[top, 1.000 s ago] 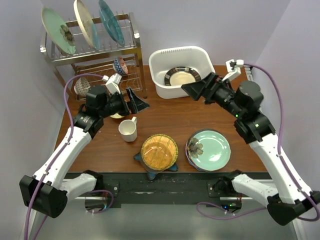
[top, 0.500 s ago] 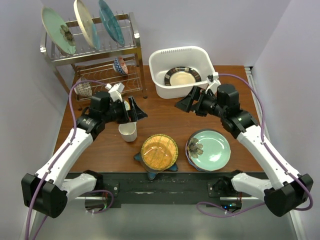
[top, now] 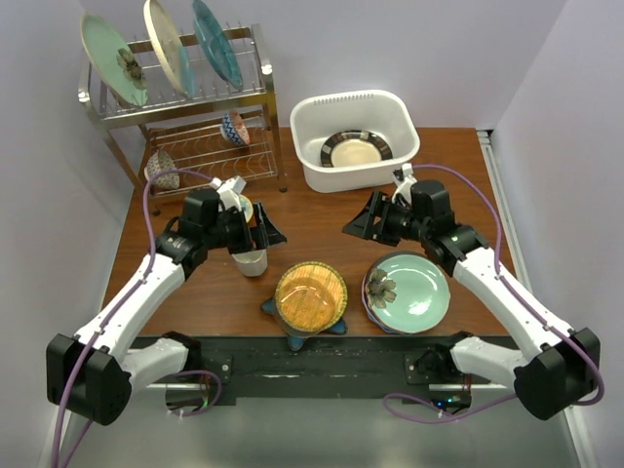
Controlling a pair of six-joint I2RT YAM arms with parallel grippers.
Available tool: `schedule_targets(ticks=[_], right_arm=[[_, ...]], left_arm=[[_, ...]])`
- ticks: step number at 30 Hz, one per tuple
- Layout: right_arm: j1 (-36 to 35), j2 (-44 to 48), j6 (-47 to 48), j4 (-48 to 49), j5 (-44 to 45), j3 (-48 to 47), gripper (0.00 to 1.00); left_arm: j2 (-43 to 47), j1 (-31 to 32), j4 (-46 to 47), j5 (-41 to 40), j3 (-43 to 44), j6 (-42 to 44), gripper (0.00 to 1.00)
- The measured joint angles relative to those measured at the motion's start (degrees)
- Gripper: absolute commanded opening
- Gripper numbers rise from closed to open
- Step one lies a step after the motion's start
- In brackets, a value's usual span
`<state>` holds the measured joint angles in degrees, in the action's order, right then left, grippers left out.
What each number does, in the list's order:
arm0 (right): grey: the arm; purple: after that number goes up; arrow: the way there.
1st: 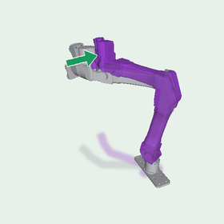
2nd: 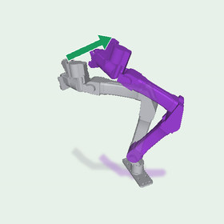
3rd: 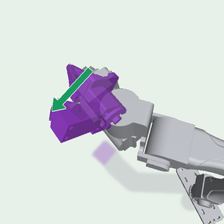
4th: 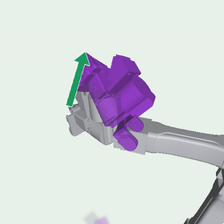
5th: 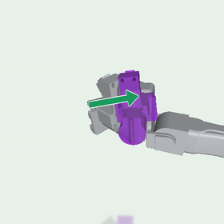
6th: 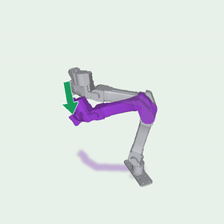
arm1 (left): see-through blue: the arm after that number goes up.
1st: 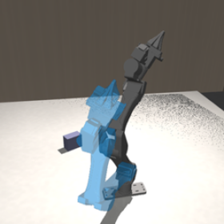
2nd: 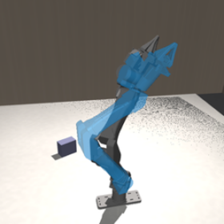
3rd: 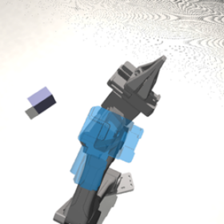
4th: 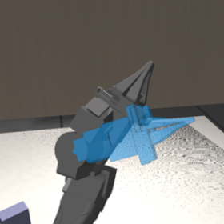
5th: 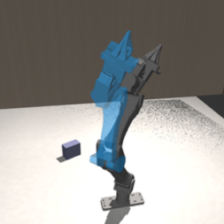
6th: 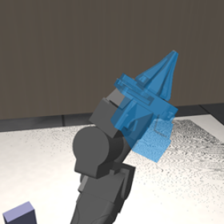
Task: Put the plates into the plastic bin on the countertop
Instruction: Pick up the plate from the corner of the board.
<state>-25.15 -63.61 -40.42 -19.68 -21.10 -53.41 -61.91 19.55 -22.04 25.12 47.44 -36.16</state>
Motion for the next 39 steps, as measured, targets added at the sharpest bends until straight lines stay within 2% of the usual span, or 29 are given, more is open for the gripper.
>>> schedule_targets(ticks=[7, 12, 18, 26, 30, 39], right_arm=[[-0.35, -1.73, 1.25, -0.68, -0.11, 2.36, 0.66], [-0.42, -1.7, 3.1, -3.5, 2.78, 2.36, 0.66], [-0.42, -1.62, 5.11, -8.04, 8.39, 2.27, 0.67], [0.09, 0.87, 8.24, -16.13, 18.73, 0.83, 0.66], [2.56, 2.67, 9.4, -19.43, 21.79, 0.81, 0.66], [14.01, 4.46, 12.33, -24.5, 25.38, 1.7, 0.66]], left_arm=[[0.33, 0.85, 0.7, 0.83, -4.0, -0.2, 0.95], [0.02, 3.8, 3.74, 1.79, -4.85, -0.74, 0.95], [-3.63, 8.7, 6.21, 1.84, -3.78, -0.87, 0.95], [-6.25, 12.26, 10.12, 1.36, -1.4, -1.79, 0.95], [-9.22, 15.19, 12.7, 1.25, -0.22, -2.29, 0.95], [-17.44, 22.1, 16.98, 1.16, 3.8, -3.69, 0.94]])
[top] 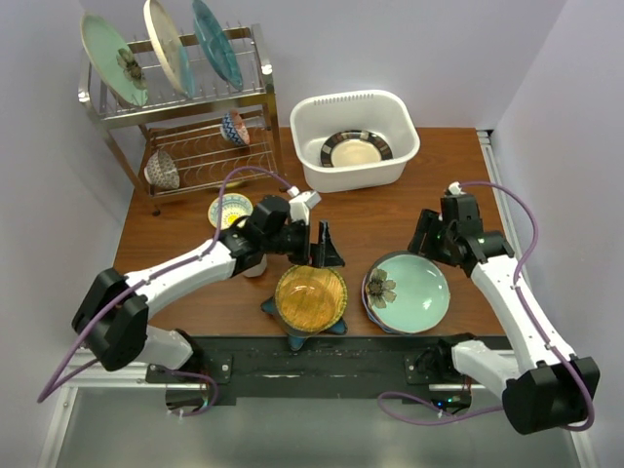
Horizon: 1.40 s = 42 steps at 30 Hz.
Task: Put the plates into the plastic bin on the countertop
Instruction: Pick up the plate from the corner of the board.
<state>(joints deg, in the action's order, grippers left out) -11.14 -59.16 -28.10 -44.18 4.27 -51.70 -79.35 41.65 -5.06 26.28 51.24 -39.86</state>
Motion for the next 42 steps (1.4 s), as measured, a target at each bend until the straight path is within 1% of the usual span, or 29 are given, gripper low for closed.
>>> schedule_targets(ticks=[6, 8, 11, 20, 28, 42], right_arm=[[1.81, 0.35, 0.72, -1.73, 3.34, 2.56, 0.65], [2.01, 0.2, 0.74, -2.45, 4.09, 2.67, 0.65], [2.21, -0.39, 0.74, -2.56, 4.85, 2.67, 0.64], [2.38, -2.64, 1.05, -2.78, 5.25, 2.67, 0.64], [2.58, -3.89, 1.44, -2.73, 4.85, 2.67, 0.63], [2.58, -4.55, 2.47, -1.88, 0.66, 3.04, 0.61]], left_arm=[[-5.68, 3.78, 3.26, 0.31, 3.37, -0.2, 0.9], [-7.37, 4.79, 3.98, 0.46, 4.42, -0.31, 0.87], [-9.81, 5.81, 4.72, 0.63, 6.03, -0.96, 0.83], [-16.37, 8.0, 5.44, 1.33, 9.75, -1.44, 0.77], [-21.33, 9.53, 5.99, 2.16, 11.91, -1.55, 0.61], [-27.3, 11.06, 6.69, 2.89, 15.08, -1.55, 0.53]])
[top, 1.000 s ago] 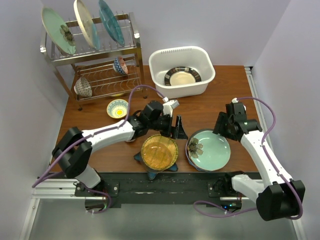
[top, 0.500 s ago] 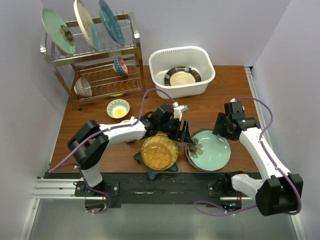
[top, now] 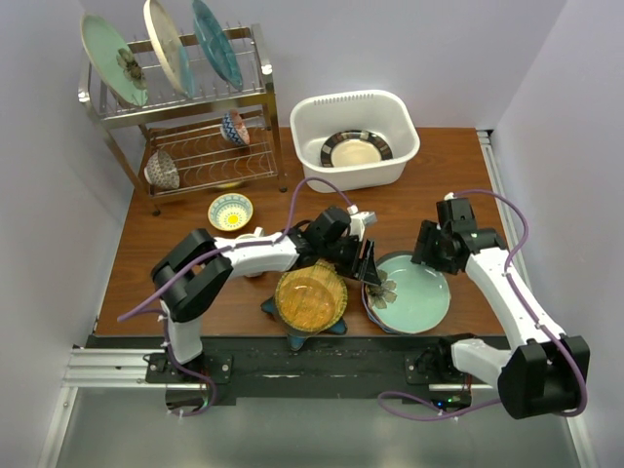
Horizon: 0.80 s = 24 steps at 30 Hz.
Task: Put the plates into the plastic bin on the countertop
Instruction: Pick up the plate from the corner of the board.
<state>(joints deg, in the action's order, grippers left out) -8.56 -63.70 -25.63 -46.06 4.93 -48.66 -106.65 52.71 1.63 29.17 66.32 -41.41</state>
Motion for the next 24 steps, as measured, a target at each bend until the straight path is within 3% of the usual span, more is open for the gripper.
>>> schedule_targets(ticks=[8, 12, 14, 19, 21, 24], right_arm=[[0.0, -0.44, 0.24, 1.07, -3.04, 0.61, 0.55], [0.0, -0.52, 0.42, 1.92, -4.92, 1.51, 0.44], [0.0, -0.52, 0.61, 2.51, -6.25, 1.99, 0.39], [0.0, -0.52, 1.29, 3.96, -9.99, 2.58, 0.16], [0.0, -0.52, 1.49, 4.68, -11.39, 2.71, 0.12], [0.0, -0.52, 1.66, 5.57, -13.31, 2.86, 0.1]], left_arm=[[-1.49, -0.02, -0.5, -0.46, 1.42, 0.04, 0.39], [-2.23, -0.04, -1.38, -1.4, 2.03, 0.22, 0.24], [-2.47, -0.04, -1.92, -1.9, 2.25, 0.39, 0.22], [-3.19, -0.04, -3.06, -2.43, 3.08, 0.52, 0.1], [-3.32, -0.04, -3.21, -2.54, 3.34, 0.5, 0.0], [-3.39, -0.07, -3.19, -2.95, 3.54, 0.15, 0.0]])
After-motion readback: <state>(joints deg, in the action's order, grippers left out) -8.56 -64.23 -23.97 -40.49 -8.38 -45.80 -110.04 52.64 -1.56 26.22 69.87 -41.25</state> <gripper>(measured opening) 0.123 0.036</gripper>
